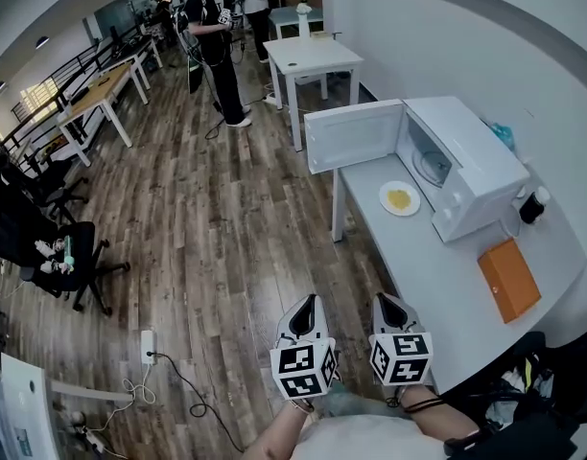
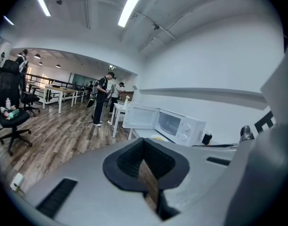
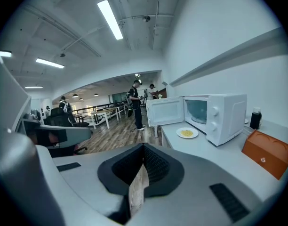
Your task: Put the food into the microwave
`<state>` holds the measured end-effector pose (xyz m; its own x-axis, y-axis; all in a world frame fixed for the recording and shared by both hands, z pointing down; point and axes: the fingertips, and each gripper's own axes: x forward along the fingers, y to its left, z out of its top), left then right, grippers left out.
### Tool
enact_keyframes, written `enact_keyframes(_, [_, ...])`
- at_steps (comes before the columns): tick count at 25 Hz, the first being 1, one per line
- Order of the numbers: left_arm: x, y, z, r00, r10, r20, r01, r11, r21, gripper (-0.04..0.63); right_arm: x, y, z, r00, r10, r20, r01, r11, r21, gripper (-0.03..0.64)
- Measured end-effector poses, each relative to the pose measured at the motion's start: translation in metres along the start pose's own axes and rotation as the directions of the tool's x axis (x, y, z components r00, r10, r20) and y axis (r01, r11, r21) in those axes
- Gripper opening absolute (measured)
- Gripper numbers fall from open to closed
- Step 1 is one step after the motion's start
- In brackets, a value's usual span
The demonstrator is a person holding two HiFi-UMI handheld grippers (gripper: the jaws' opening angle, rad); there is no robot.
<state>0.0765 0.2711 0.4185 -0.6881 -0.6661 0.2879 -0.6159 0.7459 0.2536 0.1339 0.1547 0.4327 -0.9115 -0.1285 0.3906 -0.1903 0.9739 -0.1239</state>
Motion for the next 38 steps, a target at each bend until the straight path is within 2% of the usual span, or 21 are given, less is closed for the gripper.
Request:
enact_keyframes(16, [0.083,0.016,0.029,1.000,0.000,-0.024,0.001,0.999,0.034,0.003,0.080,-0.024,0.035,1.000,0.009,0.005,-0.009,0.999,0.050,0.015])
enact_keyframes(31, [0.129,0.018,0.045,0.999,-0.004,-0.032,0.006,0.997,0.073,0.003,0.120,-0.043,0.055,0.999,0.025,0.023,-0.026,0.997,0.078,0.015])
enact_keyframes(38, [0.147,0.014,0.047,0.999,0.002,-0.039,0.000,0.998,0.058,0.003,0.132,-0.058,0.062,0.999,0.026,0.019,-0.028,0.997,0.077,0.015])
